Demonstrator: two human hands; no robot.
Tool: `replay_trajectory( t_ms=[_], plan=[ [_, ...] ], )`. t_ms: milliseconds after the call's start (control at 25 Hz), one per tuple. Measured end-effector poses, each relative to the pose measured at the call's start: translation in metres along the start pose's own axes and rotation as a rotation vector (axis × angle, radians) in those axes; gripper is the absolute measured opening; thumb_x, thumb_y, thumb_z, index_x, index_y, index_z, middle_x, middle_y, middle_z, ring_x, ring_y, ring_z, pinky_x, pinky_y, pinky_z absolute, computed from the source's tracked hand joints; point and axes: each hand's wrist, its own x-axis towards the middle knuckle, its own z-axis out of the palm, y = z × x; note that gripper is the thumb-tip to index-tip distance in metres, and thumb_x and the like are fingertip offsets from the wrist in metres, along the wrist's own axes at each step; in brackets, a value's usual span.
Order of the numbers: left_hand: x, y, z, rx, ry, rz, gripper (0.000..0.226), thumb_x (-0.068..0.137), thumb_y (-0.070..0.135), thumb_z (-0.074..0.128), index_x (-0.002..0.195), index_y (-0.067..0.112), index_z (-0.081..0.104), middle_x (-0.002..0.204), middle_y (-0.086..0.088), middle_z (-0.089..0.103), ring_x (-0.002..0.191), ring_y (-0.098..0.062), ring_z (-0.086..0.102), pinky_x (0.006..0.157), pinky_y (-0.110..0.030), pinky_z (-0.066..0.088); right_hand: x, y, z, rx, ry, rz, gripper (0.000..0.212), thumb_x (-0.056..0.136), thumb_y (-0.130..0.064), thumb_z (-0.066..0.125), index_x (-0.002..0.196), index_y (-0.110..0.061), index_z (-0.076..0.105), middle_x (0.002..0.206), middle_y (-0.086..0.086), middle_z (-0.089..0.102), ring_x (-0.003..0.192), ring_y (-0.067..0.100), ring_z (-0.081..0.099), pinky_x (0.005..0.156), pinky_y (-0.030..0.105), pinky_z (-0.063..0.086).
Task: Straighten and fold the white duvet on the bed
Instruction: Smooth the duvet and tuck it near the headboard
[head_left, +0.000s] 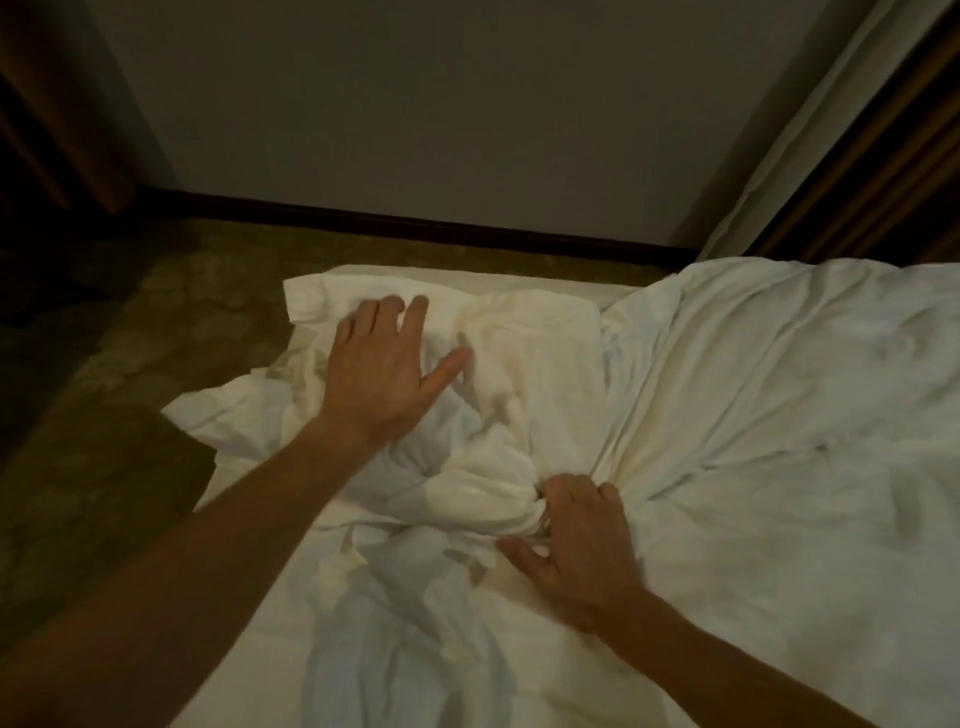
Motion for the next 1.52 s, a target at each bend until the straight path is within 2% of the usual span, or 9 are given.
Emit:
replay_trajectory(
  t_ms=[200,360,480,640,800,1000,1160,1320,1520],
  plan=[
    [0.083,0.008,0.041,0.068,-0.242,0.231,0.092,0.084,0.082,-0.001,0.157,0.025,0.0,0.166,-0.001,-0.001,0.153,-0.021,-0.004,0.123,-0.044,-0.007,-0.003,-0.002,0.004,0.015,-0.009,0.058,0.074,0.088,-0.086,0.024,0.091,-0.02,0.056,0.086,-0.004,0.052,0.079,0.022,0.049,0.076,0.038,0.03],
    [0.084,0.024,0.074,0.027,-0.434,0.245,0.102,0.08,0.082,-0.005,0.151,0.017,0.026,0.151,-0.011,0.044,0.141,-0.027,0.036,0.122,-0.046,0.008,-0.005,0.001,0.013,0.018,0.001,0.073,0.071,0.089,-0.084,0.029,0.089,-0.017,0.054,0.084,0.0,0.05,0.077,0.022,0.046,0.075,0.04,0.036],
    [0.065,0.022,0.074,-0.026,-0.316,0.192,0.098,0.082,0.085,0.004,0.125,0.011,0.053,0.11,-0.013,0.067,0.103,-0.033,0.059,0.102,-0.046,0.037,-0.005,0.004,0.02,0.004,0.014,0.055,0.071,0.09,-0.082,0.029,0.088,-0.015,0.053,0.084,0.003,0.051,0.078,0.024,0.047,0.075,0.042,0.037],
    [0.036,0.021,0.059,-0.012,-0.111,0.334,0.086,0.082,0.077,0.018,0.113,0.007,0.057,0.108,-0.016,0.06,0.098,-0.034,0.054,0.091,-0.044,0.036,-0.007,0.006,0.026,-0.015,0.052,0.025,0.073,0.091,-0.08,0.027,0.086,-0.012,0.053,0.083,0.006,0.052,0.078,0.027,0.049,0.074,0.043,0.038],
    [-0.017,0.027,0.049,-0.061,-0.139,0.301,0.094,0.075,0.081,0.027,0.116,0.003,0.058,0.093,-0.02,0.069,0.082,-0.037,0.065,0.077,-0.041,0.048,-0.008,0.008,0.022,0.063,0.053,0.033,0.077,0.091,-0.082,0.024,0.086,-0.012,0.055,0.083,0.005,0.052,0.079,0.028,0.051,0.075,0.043,0.038],
    [-0.08,0.049,0.0,-0.05,-0.015,0.344,0.097,0.086,0.081,0.013,0.105,0.002,0.066,0.065,-0.014,0.068,0.051,-0.033,0.064,0.048,-0.032,0.045,0.022,-0.006,-0.051,0.282,0.244,-0.209,0.09,0.091,-0.077,0.033,0.13,0.003,0.051,0.133,0.022,0.054,0.127,0.036,0.048,0.113,0.045,0.033],
    [-0.124,0.089,-0.038,-0.08,0.081,0.373,0.079,0.099,0.062,0.012,0.095,0.007,0.069,0.053,-0.008,0.06,0.039,-0.029,0.056,0.043,-0.025,0.036,0.067,0.002,-0.108,0.148,-0.17,-0.519,0.1,0.085,-0.083,0.026,0.134,-0.003,0.058,0.133,0.014,0.062,0.131,0.03,0.051,0.123,0.053,0.016],
    [-0.161,0.101,-0.056,0.099,0.159,0.165,0.078,0.097,0.066,0.017,0.087,0.009,0.069,0.06,-0.01,0.064,0.047,-0.029,0.062,0.046,-0.028,0.044,0.042,0.047,-0.115,0.032,-0.288,-0.459,0.105,0.082,-0.09,0.003,0.11,-0.012,0.068,0.094,0.006,0.067,0.088,0.028,0.06,0.09,0.041,0.036],
    [-0.198,0.133,-0.056,0.191,0.083,0.091,0.079,0.096,0.069,0.016,0.068,0.013,0.063,0.055,-0.007,0.061,0.051,-0.027,0.062,0.045,-0.028,0.04,-0.012,0.057,-0.132,0.104,-0.252,-0.398,0.1,0.084,-0.088,0.001,0.074,-0.012,0.064,0.058,0.003,0.061,0.048,0.026,0.057,0.055,0.027,0.028]
  ],
)
